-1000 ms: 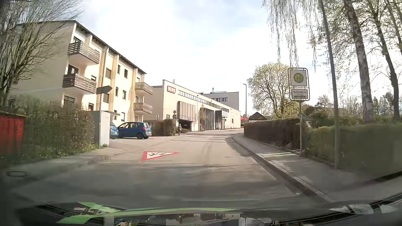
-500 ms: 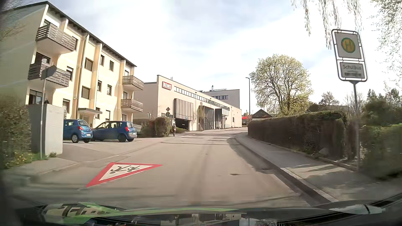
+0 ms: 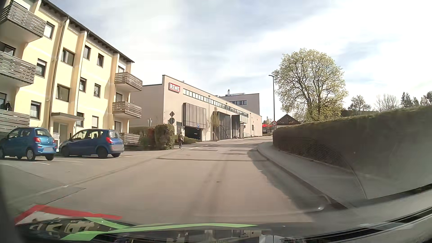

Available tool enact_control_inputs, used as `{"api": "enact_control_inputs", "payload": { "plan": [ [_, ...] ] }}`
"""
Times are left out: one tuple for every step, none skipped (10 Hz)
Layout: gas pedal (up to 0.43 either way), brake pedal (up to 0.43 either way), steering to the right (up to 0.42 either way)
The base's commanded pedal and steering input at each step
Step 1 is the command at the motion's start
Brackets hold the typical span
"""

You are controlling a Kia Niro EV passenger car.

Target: Follow the waypoints while adhering to traffic rules and regulations

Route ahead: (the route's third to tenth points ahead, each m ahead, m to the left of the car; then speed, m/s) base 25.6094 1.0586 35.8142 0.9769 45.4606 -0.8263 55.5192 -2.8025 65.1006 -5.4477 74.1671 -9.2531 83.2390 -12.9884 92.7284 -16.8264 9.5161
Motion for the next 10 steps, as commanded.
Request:
{"api": "enact_control_inputs", "payload": {
  "plan": [
    [0.118,0.000,-0.005],
    [0.118,0.000,-0.005],
    [0.118,0.000,-0.004],
    [0.130,0.000,-0.004],
    [0.130,0.000,-0.004],
    [0.118,0.000,-0.002],
    [0.118,0.000,0.000],
    [0.118,0.000,0.003],
    [0.118,0.000,0.003],
    [0.118,0.000,0.003]
  ]
}}
